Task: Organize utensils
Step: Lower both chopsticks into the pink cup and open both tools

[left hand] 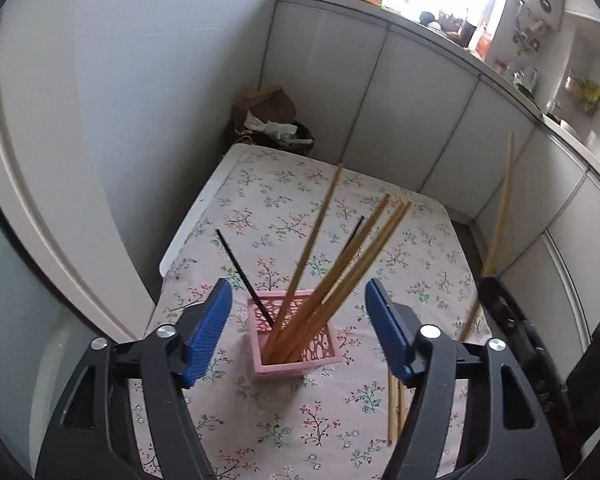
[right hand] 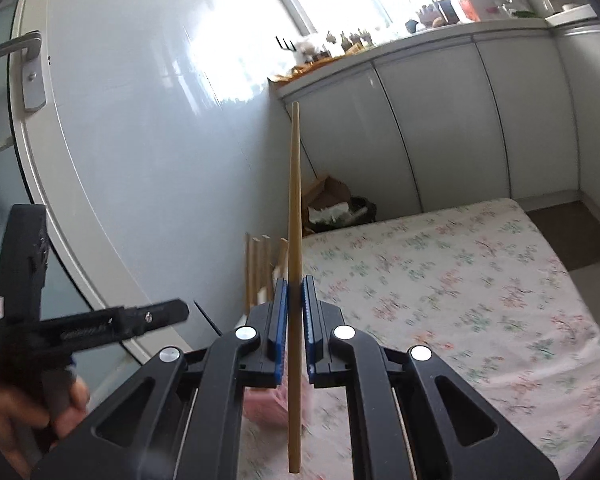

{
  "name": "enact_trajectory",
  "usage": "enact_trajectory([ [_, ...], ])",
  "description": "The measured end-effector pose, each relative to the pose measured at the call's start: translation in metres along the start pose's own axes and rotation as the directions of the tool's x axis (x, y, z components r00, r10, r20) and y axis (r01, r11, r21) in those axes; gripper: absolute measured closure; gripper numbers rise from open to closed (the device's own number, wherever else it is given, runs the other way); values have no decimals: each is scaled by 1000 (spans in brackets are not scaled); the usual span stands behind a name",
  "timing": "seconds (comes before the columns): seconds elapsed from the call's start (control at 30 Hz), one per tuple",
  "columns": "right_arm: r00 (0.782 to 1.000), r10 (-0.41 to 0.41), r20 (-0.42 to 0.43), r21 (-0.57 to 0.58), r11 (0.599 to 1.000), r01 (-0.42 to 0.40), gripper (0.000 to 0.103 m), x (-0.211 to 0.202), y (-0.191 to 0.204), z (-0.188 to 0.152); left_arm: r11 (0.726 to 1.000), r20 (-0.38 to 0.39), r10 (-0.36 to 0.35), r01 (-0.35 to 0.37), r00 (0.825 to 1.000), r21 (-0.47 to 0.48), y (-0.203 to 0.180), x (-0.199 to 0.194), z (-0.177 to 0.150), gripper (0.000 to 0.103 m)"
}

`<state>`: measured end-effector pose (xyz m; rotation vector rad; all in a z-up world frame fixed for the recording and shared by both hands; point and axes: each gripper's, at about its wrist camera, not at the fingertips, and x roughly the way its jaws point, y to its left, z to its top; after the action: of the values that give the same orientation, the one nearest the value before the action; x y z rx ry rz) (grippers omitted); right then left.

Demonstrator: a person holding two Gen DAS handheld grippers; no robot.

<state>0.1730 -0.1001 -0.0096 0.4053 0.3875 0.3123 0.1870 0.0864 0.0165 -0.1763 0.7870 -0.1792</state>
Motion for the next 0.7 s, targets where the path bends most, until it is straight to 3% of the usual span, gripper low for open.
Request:
enact_trajectory([
  [0.1, 998, 24, 51, 10, 1000, -25, 95, 18, 16, 1, 995, 16, -39, 40, 999, -91, 17, -2, 4, 35],
  [0.27, 990, 15, 144, -42, 999, -9, 95, 46, 36, -4, 987, 35, -68, 72, 997, -146, 29, -5, 10, 35],
  [0.7, 990, -50, 129, -103, 993, 63, 95, 75, 34, -46, 983, 35, -76, 81, 996, -164, 35, -6, 10, 35],
])
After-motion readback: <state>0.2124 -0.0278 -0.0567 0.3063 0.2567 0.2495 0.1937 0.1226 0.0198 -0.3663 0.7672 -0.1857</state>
